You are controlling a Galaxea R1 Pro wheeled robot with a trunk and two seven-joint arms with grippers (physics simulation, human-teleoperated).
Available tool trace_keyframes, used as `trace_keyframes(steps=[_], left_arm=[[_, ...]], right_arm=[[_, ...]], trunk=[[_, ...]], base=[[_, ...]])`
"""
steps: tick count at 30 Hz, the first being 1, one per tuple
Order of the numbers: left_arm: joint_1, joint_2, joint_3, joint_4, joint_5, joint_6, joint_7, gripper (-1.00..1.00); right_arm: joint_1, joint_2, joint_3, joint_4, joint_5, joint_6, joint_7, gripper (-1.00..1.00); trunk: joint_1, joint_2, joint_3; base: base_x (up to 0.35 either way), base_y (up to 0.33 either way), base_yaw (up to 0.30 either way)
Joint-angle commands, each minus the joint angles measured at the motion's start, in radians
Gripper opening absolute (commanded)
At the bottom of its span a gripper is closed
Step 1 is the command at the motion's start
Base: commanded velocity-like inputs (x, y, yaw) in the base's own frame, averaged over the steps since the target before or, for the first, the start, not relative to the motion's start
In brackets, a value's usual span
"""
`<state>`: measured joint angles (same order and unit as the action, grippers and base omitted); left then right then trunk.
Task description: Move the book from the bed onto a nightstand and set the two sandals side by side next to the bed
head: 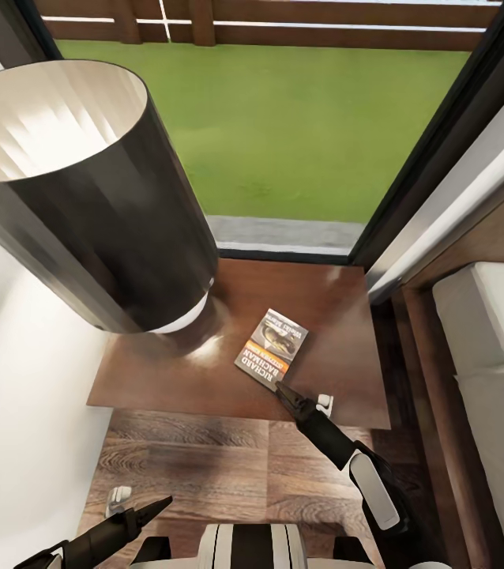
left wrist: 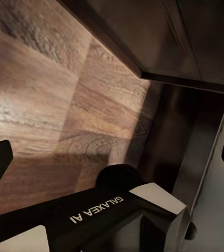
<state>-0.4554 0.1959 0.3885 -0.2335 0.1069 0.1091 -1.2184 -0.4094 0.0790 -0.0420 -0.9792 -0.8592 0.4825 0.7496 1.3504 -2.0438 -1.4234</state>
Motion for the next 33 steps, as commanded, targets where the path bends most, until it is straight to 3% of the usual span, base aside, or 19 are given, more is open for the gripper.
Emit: trace_keyframes(steps=[1, 24, 33], left_arm=[[0.000, 0.000, -0.003, 0.000, 0.008, 0.011, -0.003, 1.00], [0.000, 0.000, -0.009, 0.000, 0.008, 0.011, -0.004, 1.00], [0.000, 0.000, -0.011, 0.000, 0.008, 0.011, -0.004, 1.00]], right_arm=[[0.000, 0.001, -0.002, 0.001, -0.001, 0.007, 0.000, 1.00], [0.000, 0.001, -0.002, 0.001, -0.001, 0.007, 0.000, 1.00], [0.000, 0.001, -0.002, 0.001, -0.001, 0.007, 0.000, 1.00]], trunk=[[0.000, 0.000, 0.000], [-0.012, 0.021, 0.009], [-0.038, 0.070, 0.031]], base=[[-0.025, 0.000, 0.000], [-0.001, 0.000, 0.000], [0.000, 0.000, 0.000]])
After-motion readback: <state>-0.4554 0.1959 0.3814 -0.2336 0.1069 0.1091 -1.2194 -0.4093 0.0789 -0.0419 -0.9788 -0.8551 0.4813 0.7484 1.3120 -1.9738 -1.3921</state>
